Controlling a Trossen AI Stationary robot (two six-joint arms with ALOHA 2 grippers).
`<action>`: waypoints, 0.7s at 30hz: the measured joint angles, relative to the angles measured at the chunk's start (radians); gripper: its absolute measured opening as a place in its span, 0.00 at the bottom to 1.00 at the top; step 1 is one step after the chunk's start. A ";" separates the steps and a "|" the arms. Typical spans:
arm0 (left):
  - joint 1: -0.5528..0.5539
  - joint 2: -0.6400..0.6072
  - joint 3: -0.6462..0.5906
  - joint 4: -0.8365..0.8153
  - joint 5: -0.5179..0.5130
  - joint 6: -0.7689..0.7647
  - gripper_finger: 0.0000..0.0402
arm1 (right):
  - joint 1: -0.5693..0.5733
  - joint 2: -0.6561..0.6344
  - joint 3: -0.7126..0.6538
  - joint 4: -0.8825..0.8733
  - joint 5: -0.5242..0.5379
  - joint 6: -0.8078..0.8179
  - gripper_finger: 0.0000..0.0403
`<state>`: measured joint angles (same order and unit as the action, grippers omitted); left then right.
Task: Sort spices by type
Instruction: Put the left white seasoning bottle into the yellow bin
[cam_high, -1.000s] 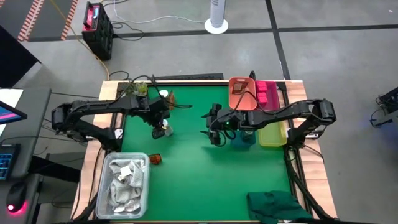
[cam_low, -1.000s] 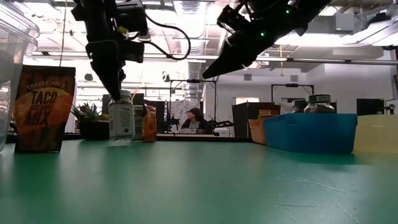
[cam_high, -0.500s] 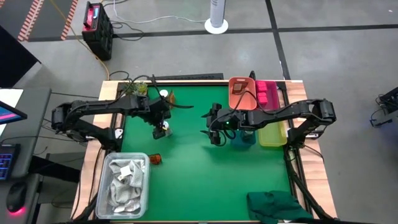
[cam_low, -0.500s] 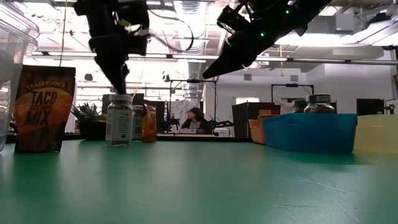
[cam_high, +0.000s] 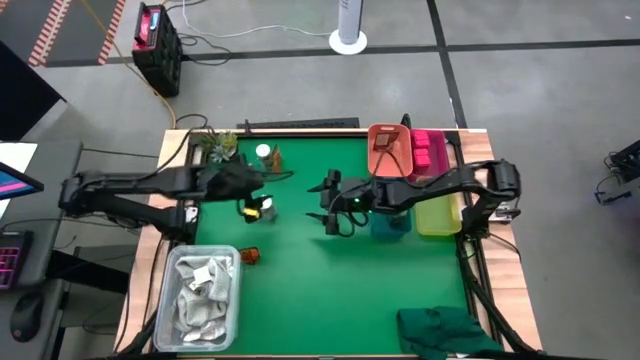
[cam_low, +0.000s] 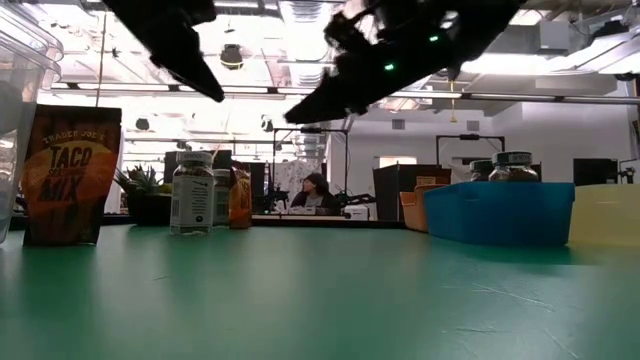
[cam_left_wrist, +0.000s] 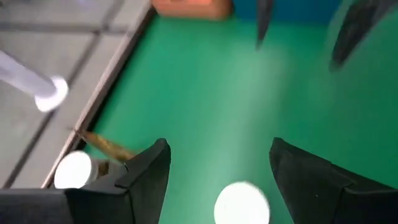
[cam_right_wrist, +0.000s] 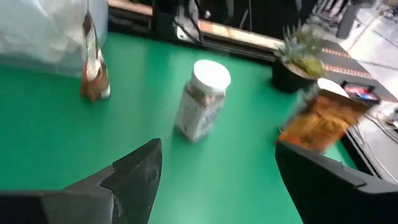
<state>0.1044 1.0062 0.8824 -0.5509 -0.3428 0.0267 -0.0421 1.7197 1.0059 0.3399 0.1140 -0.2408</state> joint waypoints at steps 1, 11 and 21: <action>-0.018 -0.035 -0.037 0.044 -0.025 -0.012 0.65 | 0.000 0.022 0.023 0.003 -0.017 0.005 0.84; -0.067 -0.220 -0.191 0.449 -0.219 -0.088 0.65 | -0.002 0.308 0.388 -0.082 -0.097 0.031 0.84; -0.169 -0.289 -0.212 0.445 -0.344 -0.046 0.65 | -0.041 0.479 0.596 -0.113 -0.099 0.065 0.84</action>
<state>-0.0648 0.7173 0.6704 -0.1059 -0.6870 -0.0192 -0.0834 2.1992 1.6024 0.2271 0.0155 -0.1761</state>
